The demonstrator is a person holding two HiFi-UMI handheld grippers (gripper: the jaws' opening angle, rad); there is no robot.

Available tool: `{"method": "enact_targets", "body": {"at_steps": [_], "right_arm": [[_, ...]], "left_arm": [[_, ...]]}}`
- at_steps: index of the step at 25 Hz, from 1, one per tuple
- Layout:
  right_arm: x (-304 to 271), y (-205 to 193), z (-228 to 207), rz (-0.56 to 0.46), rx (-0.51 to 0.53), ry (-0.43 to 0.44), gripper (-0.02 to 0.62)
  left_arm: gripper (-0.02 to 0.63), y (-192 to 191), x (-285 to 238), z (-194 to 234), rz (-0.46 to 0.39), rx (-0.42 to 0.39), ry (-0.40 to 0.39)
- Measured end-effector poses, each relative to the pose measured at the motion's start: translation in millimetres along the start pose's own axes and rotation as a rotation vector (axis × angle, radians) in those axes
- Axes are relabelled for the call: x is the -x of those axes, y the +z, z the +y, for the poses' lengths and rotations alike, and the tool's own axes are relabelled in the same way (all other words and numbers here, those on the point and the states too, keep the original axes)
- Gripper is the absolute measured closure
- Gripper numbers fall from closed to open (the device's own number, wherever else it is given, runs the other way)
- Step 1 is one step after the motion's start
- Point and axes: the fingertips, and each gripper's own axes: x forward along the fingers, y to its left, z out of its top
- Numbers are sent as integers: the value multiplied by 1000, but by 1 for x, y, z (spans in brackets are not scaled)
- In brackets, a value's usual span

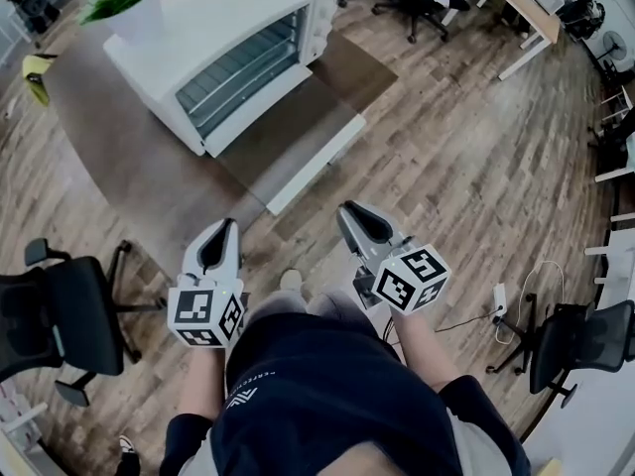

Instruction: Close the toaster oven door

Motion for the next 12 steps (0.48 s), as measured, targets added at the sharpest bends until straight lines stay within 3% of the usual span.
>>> {"method": "enact_targets", "body": {"at_steps": [6, 12], "right_arm": [[-15, 11, -22, 23, 22, 67, 489], [-31, 29, -55, 68, 65, 178, 453]], "left_arm": [[522, 0, -13, 4, 10, 38, 55], [465, 3, -26, 0, -16, 78, 169]]}}
